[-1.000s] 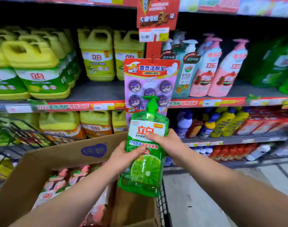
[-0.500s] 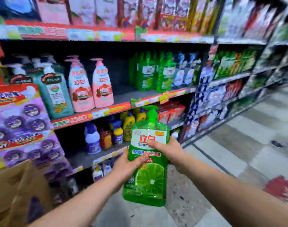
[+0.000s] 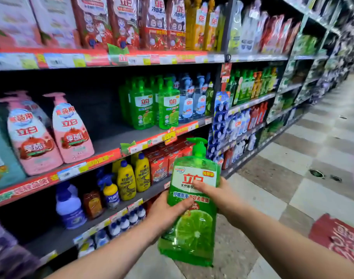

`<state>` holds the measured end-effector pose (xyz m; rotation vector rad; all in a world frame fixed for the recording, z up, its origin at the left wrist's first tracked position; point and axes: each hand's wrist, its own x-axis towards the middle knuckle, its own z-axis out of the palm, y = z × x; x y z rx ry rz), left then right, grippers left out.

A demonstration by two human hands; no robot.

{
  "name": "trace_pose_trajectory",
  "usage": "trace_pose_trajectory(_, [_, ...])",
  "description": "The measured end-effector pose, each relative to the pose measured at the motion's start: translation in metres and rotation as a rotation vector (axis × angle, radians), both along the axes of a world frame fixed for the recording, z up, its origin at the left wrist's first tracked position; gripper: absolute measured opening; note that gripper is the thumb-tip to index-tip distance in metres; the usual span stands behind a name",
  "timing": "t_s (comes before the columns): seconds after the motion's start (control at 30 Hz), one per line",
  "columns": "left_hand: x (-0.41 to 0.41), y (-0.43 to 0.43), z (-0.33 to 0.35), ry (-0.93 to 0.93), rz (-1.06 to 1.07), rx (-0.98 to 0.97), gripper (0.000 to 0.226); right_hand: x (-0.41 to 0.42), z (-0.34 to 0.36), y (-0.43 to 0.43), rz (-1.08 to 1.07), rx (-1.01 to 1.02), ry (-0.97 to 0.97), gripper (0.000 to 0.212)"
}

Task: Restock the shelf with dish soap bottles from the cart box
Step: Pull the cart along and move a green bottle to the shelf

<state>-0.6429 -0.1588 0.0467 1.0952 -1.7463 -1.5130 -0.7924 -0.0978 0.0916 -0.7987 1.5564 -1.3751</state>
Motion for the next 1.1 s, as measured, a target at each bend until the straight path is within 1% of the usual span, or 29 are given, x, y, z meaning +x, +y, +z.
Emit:
trace_pose_trajectory(0.07, [-0.017,-0.023,-0.002,-0.001,-0.009,0.027,0.036,-0.017,-0.001,-0.024,0.002,0.0,0.009,0.029])
trace_pose_trajectory(0.17, [-0.038,-0.064,0.004,0.015,-0.018,0.031,0.035,-0.039,0.005,-0.07,0.008,0.003,0.041,0.043])
trace_pose_trajectory(0.2, [-0.046,-0.082,0.009,0.014,-0.011,0.016,0.034,-0.046,0.01,-0.089,0.017,-0.002,0.046,0.045])
trace_pose_trajectory(0.3, [-0.063,-0.136,0.019,0.022,0.006,-0.034,0.024,-0.064,0.023,-0.143,0.039,-0.028,0.057,0.04])
trace_pose_trajectory(0.37, [-0.071,-0.167,0.027,0.008,0.049,-0.061,0.025,-0.071,0.029,-0.175,0.037,-0.068,0.062,0.031])
trace_pose_trajectory(0.47, [-0.078,-0.207,0.033,0.016,0.101,-0.101,0.018,-0.08,0.034,-0.22,0.074,-0.119,0.061,0.019])
trace_pose_trajectory(0.57, [-0.079,-0.236,0.036,0.008,0.17,-0.101,0.019,-0.083,0.037,-0.261,0.109,-0.142,0.067,0.023])
trace_pose_trajectory(0.63, [-0.078,-0.256,0.038,0.023,0.247,-0.099,0.024,-0.083,0.042,-0.29,0.154,-0.14,0.092,0.03])
trace_pose_trajectory(0.73, [-0.076,-0.287,0.044,-0.003,0.363,-0.125,0.032,-0.083,0.056,-0.33,0.206,-0.12,0.147,0.064])
trace_pose_trajectory(0.77, [-0.075,-0.297,0.047,-0.007,0.388,-0.136,0.034,-0.084,0.06,-0.344,0.233,-0.116,0.161,0.071])
trace_pose_trajectory(0.8, [-0.075,-0.308,0.048,0.0,0.406,-0.146,0.037,-0.084,0.065,-0.357,0.266,-0.113,0.173,0.073])
trace_pose_trajectory(0.9, [-0.078,-0.334,0.054,0.06,0.486,-0.129,0.053,-0.086,0.081,-0.39,0.371,-0.13,0.259,0.072])
trace_pose_trajectory(0.93, [-0.08,-0.341,0.056,0.068,0.522,-0.139,0.054,-0.087,0.088,-0.4,0.397,-0.14,0.325,0.077])
trace_pose_trajectory(1.0, [-0.084,-0.352,0.057,0.054,0.566,-0.173,0.053,-0.092,0.098,-0.418,0.424,-0.131,0.522,0.098])
trace_pose_trajectory(1.03, [-0.086,-0.359,0.058,0.039,0.588,-0.184,0.054,-0.095,0.102,-0.426,0.44,-0.133,0.586,0.102])
trace_pose_trajectory(1.1, [-0.092,-0.37,0.057,0.019,0.621,-0.194,0.059,-0.1,0.104,-0.44,0.484,-0.164,0.628,0.094])
